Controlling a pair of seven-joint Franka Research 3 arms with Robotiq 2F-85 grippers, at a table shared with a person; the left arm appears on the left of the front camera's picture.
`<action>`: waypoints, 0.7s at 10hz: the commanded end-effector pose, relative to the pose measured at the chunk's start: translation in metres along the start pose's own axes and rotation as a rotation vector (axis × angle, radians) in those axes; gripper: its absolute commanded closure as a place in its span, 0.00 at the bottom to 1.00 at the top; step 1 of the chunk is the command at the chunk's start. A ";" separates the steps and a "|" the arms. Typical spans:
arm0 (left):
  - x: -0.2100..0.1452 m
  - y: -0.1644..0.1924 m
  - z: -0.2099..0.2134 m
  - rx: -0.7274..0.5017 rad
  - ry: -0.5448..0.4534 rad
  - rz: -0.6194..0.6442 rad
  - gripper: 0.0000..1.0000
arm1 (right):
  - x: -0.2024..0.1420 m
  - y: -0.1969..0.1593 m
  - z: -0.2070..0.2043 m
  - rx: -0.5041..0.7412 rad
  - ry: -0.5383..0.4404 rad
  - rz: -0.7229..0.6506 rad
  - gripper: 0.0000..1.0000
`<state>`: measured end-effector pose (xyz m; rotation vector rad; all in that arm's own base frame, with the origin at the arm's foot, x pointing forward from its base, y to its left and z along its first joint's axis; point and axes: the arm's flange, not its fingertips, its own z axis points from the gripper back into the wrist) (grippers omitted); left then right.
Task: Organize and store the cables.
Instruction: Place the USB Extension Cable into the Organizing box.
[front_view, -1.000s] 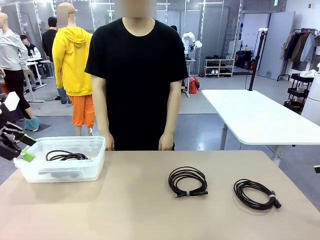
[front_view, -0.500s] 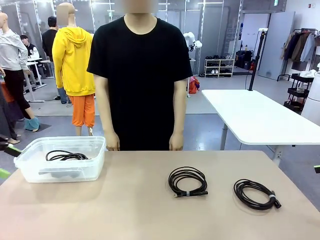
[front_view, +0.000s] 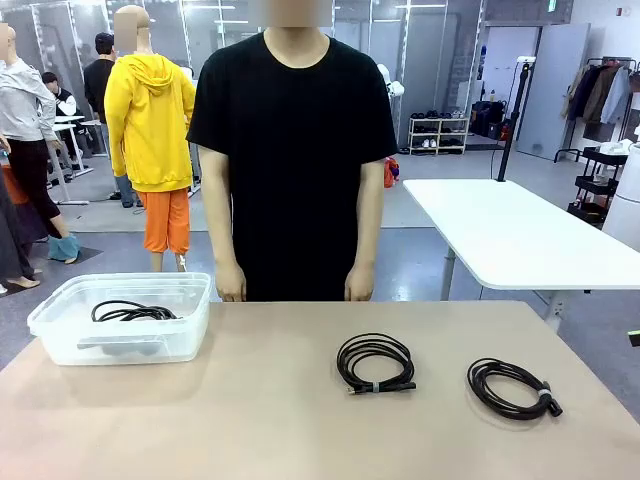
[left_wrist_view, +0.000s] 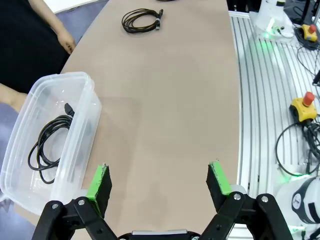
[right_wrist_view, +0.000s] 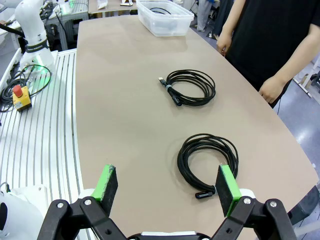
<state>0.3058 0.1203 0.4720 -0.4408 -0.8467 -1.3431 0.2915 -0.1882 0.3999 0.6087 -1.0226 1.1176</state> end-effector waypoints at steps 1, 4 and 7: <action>-0.002 -0.028 -0.027 -0.007 -0.023 -0.013 0.03 | 0.000 -0.001 0.001 -0.006 -0.014 0.018 0.00; 0.000 0.000 -0.001 0.001 -0.004 0.005 0.03 | 0.000 -0.001 0.001 -0.006 -0.014 0.018 0.00; 0.000 0.000 -0.001 0.001 -0.004 0.005 0.03 | 0.000 -0.001 0.001 -0.006 -0.014 0.018 0.00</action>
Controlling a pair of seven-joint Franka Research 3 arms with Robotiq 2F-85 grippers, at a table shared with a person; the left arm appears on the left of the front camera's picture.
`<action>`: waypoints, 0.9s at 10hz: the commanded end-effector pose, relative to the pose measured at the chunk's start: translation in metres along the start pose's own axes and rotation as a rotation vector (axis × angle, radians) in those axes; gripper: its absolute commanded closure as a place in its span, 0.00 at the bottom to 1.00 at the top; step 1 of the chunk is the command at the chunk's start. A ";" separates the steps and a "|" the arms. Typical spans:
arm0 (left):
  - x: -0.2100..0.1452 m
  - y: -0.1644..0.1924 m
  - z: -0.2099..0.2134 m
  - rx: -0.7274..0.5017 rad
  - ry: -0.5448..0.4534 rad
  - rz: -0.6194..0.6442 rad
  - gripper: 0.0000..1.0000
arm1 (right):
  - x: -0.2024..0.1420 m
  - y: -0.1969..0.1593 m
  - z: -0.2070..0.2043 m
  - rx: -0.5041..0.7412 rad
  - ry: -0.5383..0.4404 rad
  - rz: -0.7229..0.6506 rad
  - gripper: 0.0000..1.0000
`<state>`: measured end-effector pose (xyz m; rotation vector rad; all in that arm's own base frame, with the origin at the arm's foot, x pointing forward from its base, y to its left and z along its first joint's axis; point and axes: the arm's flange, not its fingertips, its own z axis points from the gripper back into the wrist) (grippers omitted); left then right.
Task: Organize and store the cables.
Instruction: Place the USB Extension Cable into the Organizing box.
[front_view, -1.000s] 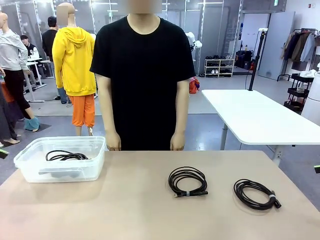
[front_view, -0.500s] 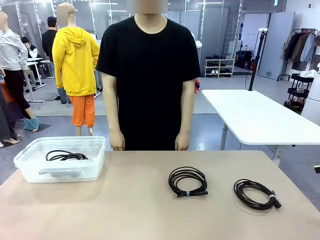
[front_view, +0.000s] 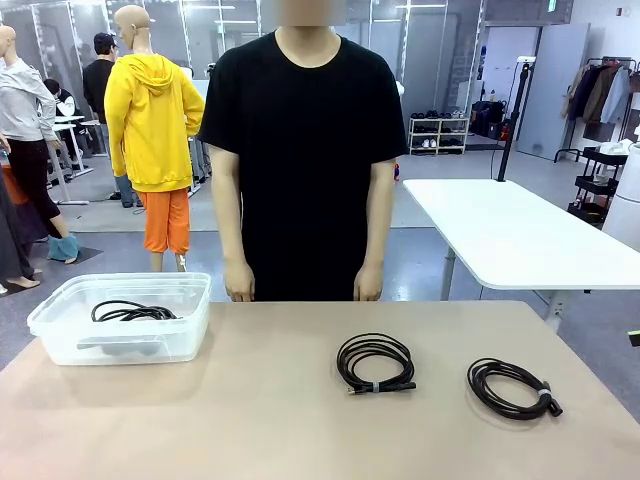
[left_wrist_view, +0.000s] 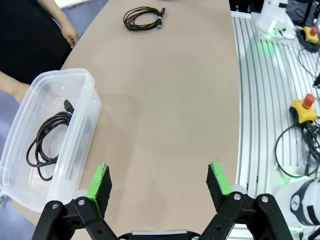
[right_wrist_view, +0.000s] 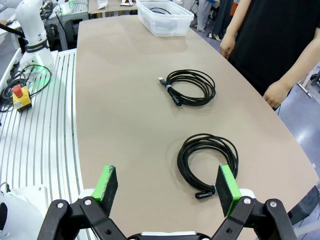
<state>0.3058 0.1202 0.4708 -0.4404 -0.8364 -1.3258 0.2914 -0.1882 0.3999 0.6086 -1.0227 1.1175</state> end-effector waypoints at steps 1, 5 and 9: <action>0.001 0.000 0.000 -0.002 -0.011 -0.013 0.03 | 0.000 -0.001 0.001 -0.006 -0.014 0.019 0.00; 0.001 0.000 0.000 -0.002 -0.011 -0.013 0.03 | 0.077 -0.017 -0.061 0.161 0.271 0.077 0.00; 0.001 0.000 0.000 -0.002 -0.011 -0.013 0.03 | 0.156 -0.057 -0.203 0.334 0.555 0.113 0.00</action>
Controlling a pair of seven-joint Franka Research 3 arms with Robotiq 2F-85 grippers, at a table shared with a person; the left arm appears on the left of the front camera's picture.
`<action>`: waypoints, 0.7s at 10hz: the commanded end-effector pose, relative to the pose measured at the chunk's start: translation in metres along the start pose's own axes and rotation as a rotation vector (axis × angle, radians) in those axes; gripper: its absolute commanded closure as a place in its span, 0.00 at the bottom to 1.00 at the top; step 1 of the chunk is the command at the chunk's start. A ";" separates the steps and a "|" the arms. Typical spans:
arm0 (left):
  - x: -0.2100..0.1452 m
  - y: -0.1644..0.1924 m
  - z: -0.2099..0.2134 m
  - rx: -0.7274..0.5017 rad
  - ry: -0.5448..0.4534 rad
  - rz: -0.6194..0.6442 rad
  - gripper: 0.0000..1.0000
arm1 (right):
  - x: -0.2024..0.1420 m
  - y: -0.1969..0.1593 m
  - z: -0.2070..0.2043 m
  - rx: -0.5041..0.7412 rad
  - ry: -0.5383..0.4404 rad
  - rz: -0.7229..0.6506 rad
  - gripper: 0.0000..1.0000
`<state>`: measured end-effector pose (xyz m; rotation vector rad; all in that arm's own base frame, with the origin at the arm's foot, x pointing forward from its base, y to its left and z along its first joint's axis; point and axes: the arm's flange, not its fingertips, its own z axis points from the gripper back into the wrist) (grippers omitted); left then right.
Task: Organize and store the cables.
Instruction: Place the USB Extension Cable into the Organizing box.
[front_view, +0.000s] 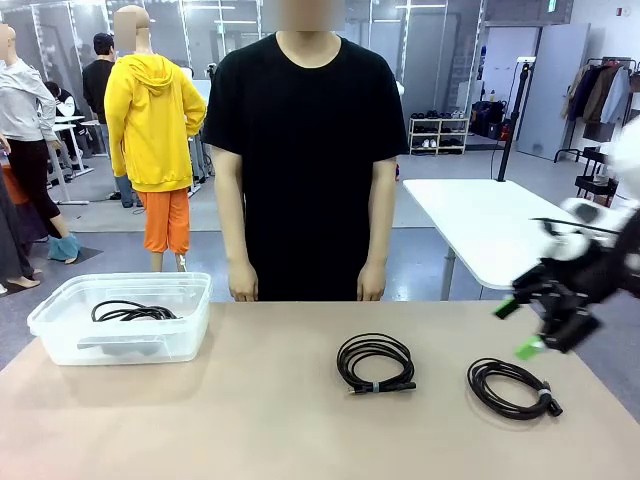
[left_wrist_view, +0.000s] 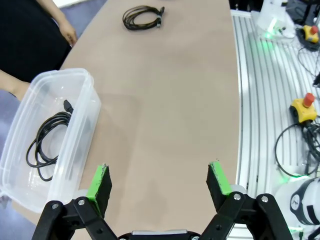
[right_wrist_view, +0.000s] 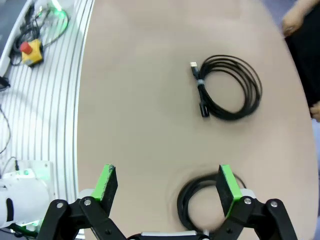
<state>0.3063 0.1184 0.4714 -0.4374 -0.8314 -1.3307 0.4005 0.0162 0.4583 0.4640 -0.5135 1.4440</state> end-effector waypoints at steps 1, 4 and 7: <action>-0.001 0.000 0.001 0.000 -0.017 -0.010 0.03 | 0.035 -0.044 -0.035 0.112 0.130 -0.008 0.00; -0.001 0.000 0.001 0.000 -0.017 -0.010 0.03 | 0.092 -0.075 -0.117 0.177 0.260 -0.043 0.00; -0.001 0.000 0.001 0.000 -0.017 -0.010 0.03 | 0.114 -0.082 -0.180 0.167 0.365 -0.042 0.00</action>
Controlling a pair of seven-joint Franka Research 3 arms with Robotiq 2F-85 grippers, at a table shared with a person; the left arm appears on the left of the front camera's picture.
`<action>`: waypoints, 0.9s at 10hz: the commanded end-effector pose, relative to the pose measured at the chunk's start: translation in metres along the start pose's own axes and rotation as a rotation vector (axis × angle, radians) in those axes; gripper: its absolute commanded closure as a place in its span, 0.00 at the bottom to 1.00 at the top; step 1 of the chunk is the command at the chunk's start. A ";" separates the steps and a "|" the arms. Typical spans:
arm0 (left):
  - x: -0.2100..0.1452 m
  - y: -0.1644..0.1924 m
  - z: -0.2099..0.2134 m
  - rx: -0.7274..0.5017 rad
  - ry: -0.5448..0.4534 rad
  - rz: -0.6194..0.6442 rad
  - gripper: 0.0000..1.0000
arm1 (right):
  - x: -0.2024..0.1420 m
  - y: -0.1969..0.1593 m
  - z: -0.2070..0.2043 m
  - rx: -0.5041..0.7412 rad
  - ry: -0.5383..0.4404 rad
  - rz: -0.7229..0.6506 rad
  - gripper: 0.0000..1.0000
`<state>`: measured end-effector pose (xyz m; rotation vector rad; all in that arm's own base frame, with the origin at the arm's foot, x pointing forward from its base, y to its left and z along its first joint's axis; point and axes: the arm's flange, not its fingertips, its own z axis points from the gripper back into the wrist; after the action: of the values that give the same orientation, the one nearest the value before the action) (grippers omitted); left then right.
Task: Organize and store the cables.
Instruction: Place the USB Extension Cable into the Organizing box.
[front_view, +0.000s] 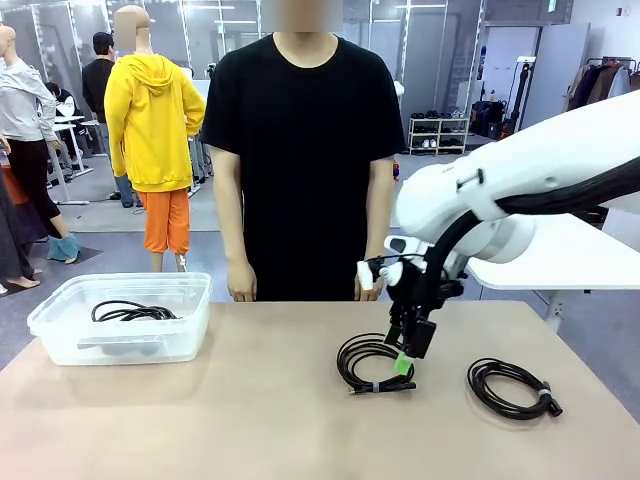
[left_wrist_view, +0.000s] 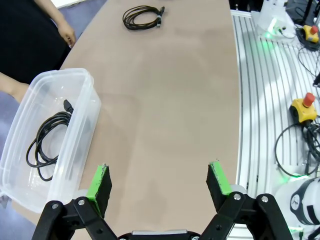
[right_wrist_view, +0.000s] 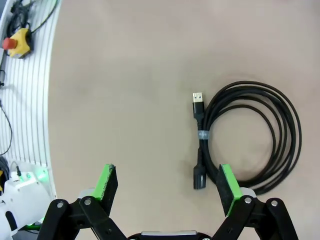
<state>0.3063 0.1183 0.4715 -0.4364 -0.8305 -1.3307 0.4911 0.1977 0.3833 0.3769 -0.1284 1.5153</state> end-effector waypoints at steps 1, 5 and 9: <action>-0.001 0.000 0.001 0.000 -0.018 -0.010 0.03 | 0.015 -0.016 -0.024 -0.011 0.093 -0.017 0.00; -0.001 0.000 0.001 0.000 -0.018 -0.010 0.03 | 0.025 -0.030 -0.072 -0.055 0.192 -0.044 0.00; -0.001 0.000 0.001 0.000 -0.018 -0.010 0.03 | 0.026 -0.024 -0.092 -0.082 0.260 -0.042 0.38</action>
<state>0.3062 0.1185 0.4715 -0.4361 -0.8305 -1.3303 0.5050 0.2458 0.3061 0.1655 0.0185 1.5232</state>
